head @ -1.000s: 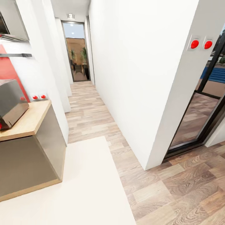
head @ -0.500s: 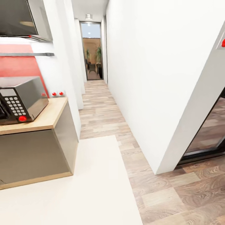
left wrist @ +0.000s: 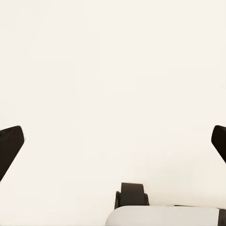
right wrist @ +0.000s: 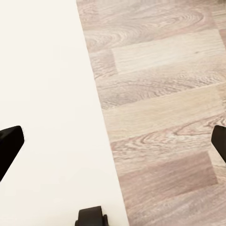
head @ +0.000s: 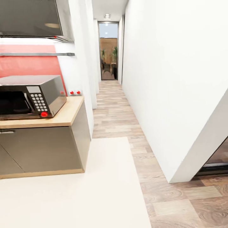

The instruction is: Set up a coffee station on the kitchen countertop: keep the coffee maker on the countertop, move the bottle of coffee from the kitchen shelf to the counter next to the coffee maker, place a paper coffee filter on top of the coffee maker, put the saucer next to the coffee maker with the coffee cup on the saucer, and place the electric kettle next to the coffee maker.

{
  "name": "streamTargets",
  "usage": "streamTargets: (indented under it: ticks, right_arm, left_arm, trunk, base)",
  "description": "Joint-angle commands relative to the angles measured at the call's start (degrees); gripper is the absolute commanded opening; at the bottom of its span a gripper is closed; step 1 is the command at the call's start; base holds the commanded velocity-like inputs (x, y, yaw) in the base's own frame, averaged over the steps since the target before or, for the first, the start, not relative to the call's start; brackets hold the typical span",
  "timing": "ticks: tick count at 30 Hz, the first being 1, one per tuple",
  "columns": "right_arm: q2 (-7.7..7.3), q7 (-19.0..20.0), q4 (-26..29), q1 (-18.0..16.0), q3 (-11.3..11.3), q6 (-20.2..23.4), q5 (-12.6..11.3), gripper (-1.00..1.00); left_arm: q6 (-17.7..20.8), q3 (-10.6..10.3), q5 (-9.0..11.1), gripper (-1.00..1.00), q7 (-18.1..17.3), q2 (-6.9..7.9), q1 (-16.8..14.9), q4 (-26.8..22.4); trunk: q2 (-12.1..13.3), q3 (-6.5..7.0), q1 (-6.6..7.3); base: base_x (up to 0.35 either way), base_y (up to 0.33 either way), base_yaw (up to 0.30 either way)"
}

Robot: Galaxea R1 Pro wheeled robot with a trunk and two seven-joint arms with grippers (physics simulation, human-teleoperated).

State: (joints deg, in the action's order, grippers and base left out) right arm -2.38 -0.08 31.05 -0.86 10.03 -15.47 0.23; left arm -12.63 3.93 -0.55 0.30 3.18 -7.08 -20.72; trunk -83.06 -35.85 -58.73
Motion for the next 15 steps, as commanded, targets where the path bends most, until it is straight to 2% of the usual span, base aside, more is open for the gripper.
streamTargets:
  ticks: [1, 15]
  right_arm:
    - [0.01, 0.0, 0.0, 0.0, 0.1, -0.2, 0.0, 1.00]
    - [0.01, 0.0, 0.0, 0.0, 0.1, -0.2, 0.0, 1.00]
  left_arm:
    - [-0.2, 0.1, -0.1, 1.00, 0.0, -0.02, 0.0, 0.1]
    - [-0.2, 0.5, 0.4, 1.00, 0.0, 0.05, -0.1, 0.1]
  trunk:
    - [0.0, -0.07, 0.00]
    - [0.0, -0.36, 0.00]
  base:
    - [0.000, 0.000, 0.271]
    - [0.000, 0.000, 0.271]
